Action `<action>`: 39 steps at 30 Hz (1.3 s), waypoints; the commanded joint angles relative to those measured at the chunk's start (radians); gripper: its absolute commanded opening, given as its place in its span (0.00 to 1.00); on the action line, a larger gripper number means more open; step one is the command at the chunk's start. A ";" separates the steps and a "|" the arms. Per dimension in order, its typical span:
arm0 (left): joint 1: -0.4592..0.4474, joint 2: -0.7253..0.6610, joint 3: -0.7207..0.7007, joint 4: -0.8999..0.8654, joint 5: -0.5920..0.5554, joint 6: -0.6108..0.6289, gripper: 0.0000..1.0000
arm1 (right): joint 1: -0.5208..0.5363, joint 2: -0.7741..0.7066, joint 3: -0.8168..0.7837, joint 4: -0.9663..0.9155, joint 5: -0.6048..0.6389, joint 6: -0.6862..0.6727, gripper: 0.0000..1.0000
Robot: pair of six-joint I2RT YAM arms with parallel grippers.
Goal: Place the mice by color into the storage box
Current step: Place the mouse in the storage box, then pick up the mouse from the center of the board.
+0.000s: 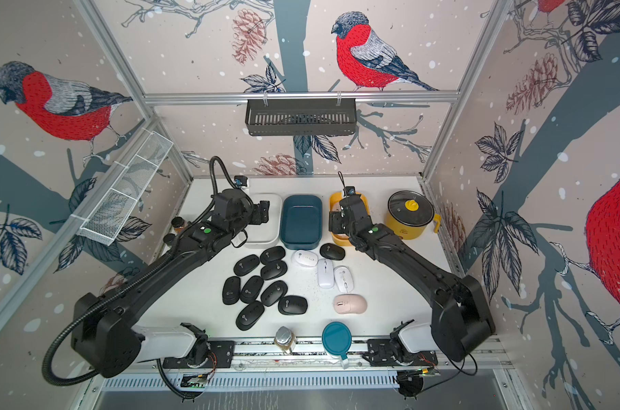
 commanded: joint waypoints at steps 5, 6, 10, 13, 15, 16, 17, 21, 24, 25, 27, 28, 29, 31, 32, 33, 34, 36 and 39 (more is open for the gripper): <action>-0.066 -0.011 -0.050 -0.071 -0.022 -0.106 0.83 | 0.045 -0.182 -0.163 0.040 -0.022 0.081 0.73; -0.078 -0.008 -0.055 -0.081 -0.034 -0.122 0.83 | 0.045 -0.194 -0.178 0.044 -0.032 0.081 0.73; -0.112 0.002 -0.069 -0.125 -0.081 -0.183 0.83 | 0.053 -0.203 -0.191 -0.004 -0.048 0.083 0.73; -0.124 0.015 -0.092 -0.176 -0.078 -0.248 0.83 | 0.070 -0.201 -0.189 -0.076 -0.027 0.084 0.73; -0.129 0.020 -0.124 -0.175 -0.076 -0.275 0.83 | 0.091 -0.205 -0.190 -0.113 0.000 0.085 0.73; -0.130 0.022 -0.139 -0.171 -0.075 -0.294 0.83 | 0.101 -0.206 -0.192 -0.124 0.009 0.087 0.73; -0.130 0.026 -0.151 -0.164 -0.066 -0.307 0.83 | 0.111 -0.209 -0.196 -0.132 0.018 0.091 0.73; -0.131 0.034 -0.169 -0.149 -0.022 -0.309 0.83 | 0.146 -0.203 -0.249 -0.120 0.022 0.145 0.73; -0.129 0.025 -0.171 -0.147 -0.012 -0.294 0.83 | 0.153 -0.183 -0.283 -0.108 -0.009 0.208 0.74; -0.130 0.023 -0.174 -0.147 -0.001 -0.297 0.83 | 0.154 -0.176 -0.289 -0.105 -0.027 0.218 0.73; -0.130 0.015 -0.193 -0.131 0.041 -0.302 0.83 | 0.164 -0.158 -0.297 -0.110 -0.035 0.239 0.74; -0.131 0.010 -0.205 -0.122 0.057 -0.311 0.83 | 0.168 -0.150 -0.303 -0.113 -0.030 0.250 0.74; -0.129 0.003 -0.224 -0.109 0.076 -0.317 0.83 | 0.171 -0.143 -0.306 -0.122 -0.019 0.267 0.74; -0.130 -0.014 -0.249 -0.088 0.096 -0.321 0.83 | 0.174 -0.126 -0.317 -0.122 -0.028 0.278 0.74; -0.131 -0.024 -0.260 -0.082 0.098 -0.323 0.83 | 0.177 -0.119 -0.320 -0.126 -0.025 0.288 0.74; -0.130 -0.035 -0.269 -0.079 0.096 -0.328 0.83 | 0.179 -0.116 -0.325 -0.128 -0.024 0.293 0.74; -0.131 -0.046 -0.275 -0.078 0.095 -0.328 0.83 | 0.180 -0.115 -0.332 -0.124 -0.030 0.291 0.74; -0.130 -0.069 -0.286 -0.077 0.082 -0.329 0.83 | 0.182 -0.114 -0.336 -0.133 -0.025 0.287 0.74; -0.130 -0.093 -0.300 -0.067 0.066 -0.322 0.83 | 0.183 -0.102 -0.336 -0.144 -0.026 0.256 0.75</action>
